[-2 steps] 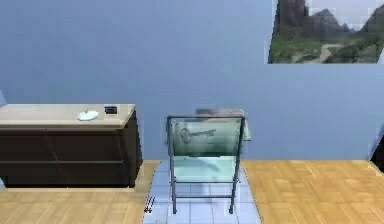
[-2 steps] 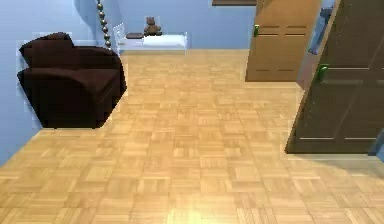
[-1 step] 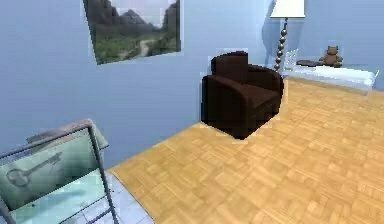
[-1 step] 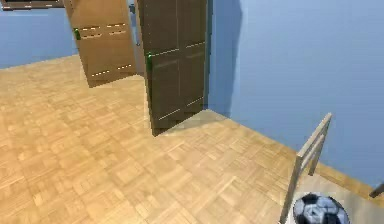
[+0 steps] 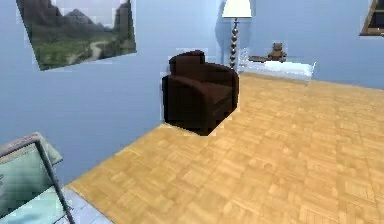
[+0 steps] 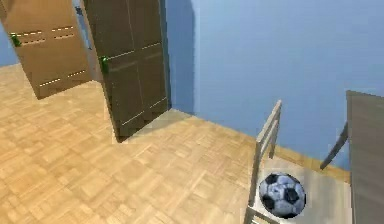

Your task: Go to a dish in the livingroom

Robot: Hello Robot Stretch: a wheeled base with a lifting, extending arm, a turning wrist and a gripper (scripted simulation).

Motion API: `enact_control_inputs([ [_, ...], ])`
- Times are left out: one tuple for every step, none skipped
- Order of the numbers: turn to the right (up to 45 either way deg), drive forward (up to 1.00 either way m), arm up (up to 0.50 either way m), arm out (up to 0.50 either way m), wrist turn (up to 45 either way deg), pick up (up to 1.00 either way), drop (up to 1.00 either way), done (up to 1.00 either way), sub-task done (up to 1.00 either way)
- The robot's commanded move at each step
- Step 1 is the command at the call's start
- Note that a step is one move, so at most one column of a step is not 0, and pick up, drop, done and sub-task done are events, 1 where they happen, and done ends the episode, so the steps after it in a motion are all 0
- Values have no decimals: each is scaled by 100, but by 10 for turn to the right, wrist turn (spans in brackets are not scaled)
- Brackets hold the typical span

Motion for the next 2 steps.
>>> enact_control_inputs([
  [0,30,0,0,0,0,0,0,0],
  [450,0,0,0,0,0,0,0,0],
])
